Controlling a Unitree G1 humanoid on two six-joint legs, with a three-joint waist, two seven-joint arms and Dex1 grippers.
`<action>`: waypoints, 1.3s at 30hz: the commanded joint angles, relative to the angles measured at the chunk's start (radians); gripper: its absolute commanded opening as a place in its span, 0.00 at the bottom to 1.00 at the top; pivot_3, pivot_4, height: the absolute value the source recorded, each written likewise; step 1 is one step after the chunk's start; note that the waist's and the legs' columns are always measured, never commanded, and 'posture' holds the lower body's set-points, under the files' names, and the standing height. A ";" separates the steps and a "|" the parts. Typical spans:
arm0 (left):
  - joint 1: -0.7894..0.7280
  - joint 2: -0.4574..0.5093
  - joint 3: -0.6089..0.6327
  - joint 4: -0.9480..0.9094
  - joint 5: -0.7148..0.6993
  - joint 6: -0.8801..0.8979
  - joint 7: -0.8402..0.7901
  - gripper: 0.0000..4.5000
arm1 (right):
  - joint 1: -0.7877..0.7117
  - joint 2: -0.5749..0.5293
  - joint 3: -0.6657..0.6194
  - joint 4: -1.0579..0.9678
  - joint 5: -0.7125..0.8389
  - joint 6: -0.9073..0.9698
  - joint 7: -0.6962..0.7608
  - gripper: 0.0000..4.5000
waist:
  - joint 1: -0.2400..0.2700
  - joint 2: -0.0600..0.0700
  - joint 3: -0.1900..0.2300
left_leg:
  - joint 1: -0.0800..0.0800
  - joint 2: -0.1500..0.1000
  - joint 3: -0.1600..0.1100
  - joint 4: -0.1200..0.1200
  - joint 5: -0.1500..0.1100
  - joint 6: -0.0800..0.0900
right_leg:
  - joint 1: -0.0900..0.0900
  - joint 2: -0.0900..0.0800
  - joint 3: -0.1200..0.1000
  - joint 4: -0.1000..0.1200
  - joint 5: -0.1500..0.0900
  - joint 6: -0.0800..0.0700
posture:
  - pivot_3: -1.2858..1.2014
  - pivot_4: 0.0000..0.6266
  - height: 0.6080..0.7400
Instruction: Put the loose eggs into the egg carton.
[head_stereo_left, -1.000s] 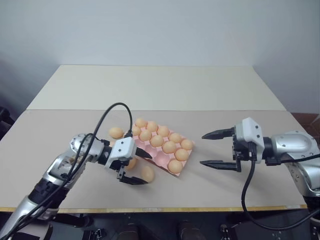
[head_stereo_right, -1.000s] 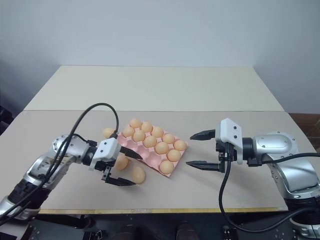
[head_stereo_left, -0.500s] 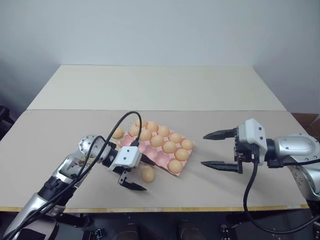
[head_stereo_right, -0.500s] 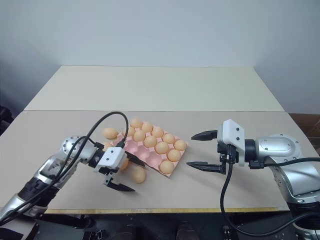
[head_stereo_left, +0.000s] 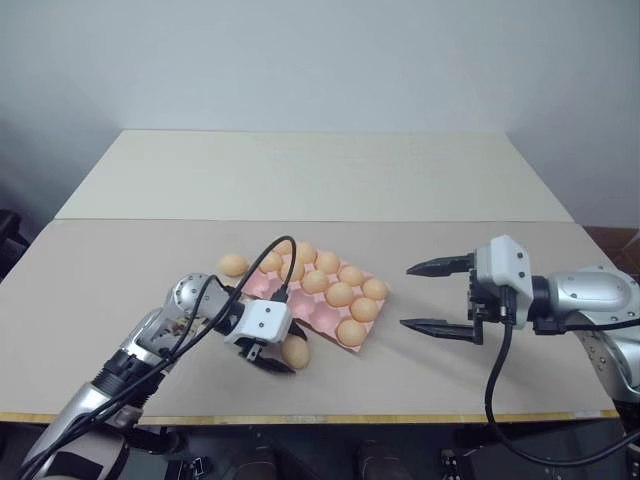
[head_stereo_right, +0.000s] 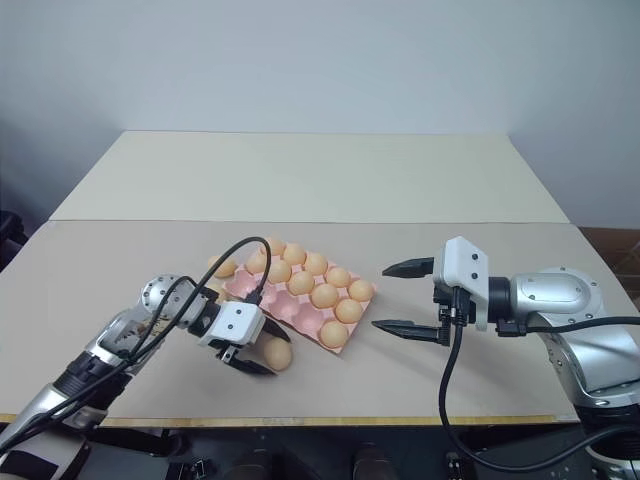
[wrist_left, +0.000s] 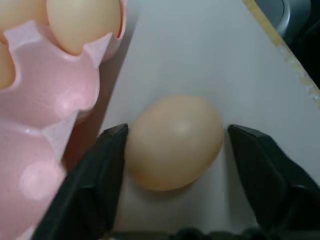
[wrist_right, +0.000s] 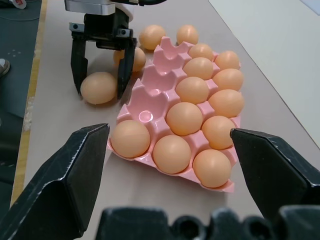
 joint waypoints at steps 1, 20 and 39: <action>-0.014 -0.004 0.017 -0.012 -0.002 -0.004 0.017 0.46 | -0.015 -0.009 -0.030 -0.032 0.015 0.003 -0.012 1.00 | 0.000 0.000 0.000 | 0.000 0.000 0.000 0.000 0.000 0.000 | 0.000 0.000 0.000 0.000 0.000 0.000 | 0.52 0.24 1.00; -0.128 -0.164 0.106 0.008 -0.131 0.182 0.173 0.46 | -0.004 -0.005 -0.041 -0.040 0.022 -0.001 -0.036 1.00 | 0.002 0.000 0.000 | 0.000 0.000 -0.001 0.001 0.000 0.000 | 0.001 0.000 0.000 0.000 0.000 0.000 | 0.52 0.24 1.00; -0.015 -0.015 0.326 -0.146 -0.288 0.331 0.184 1.00 | 0.000 -0.001 -0.040 -0.024 0.009 -0.015 -0.036 1.00 | -0.009 0.000 0.000 | 0.000 0.000 -0.001 0.001 0.000 0.000 | 0.000 0.000 0.000 0.001 0.000 0.000 | 0.52 0.24 1.00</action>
